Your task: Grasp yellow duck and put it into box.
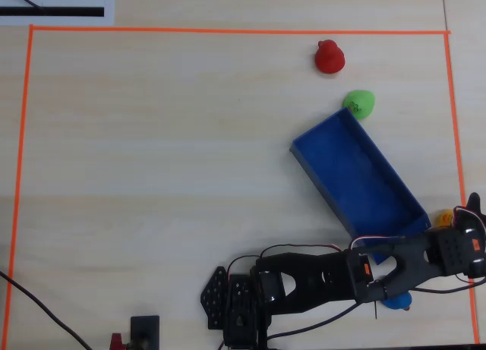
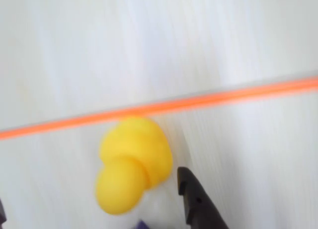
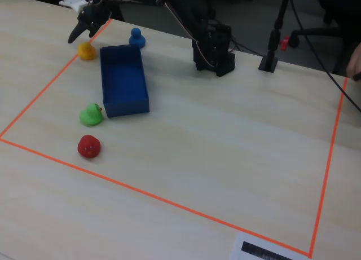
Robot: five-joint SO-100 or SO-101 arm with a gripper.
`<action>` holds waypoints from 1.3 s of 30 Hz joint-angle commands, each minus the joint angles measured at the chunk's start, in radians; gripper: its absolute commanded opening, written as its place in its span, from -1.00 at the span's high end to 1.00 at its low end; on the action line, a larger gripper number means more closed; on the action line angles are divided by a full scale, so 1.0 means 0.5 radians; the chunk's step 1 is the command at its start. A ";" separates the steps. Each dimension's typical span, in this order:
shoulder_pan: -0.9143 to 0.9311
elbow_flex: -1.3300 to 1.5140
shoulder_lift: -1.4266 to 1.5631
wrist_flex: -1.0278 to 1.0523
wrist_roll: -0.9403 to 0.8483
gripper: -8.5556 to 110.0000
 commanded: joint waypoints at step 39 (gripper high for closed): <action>-0.123 -0.877 -0.503 0.402 -0.123 0.85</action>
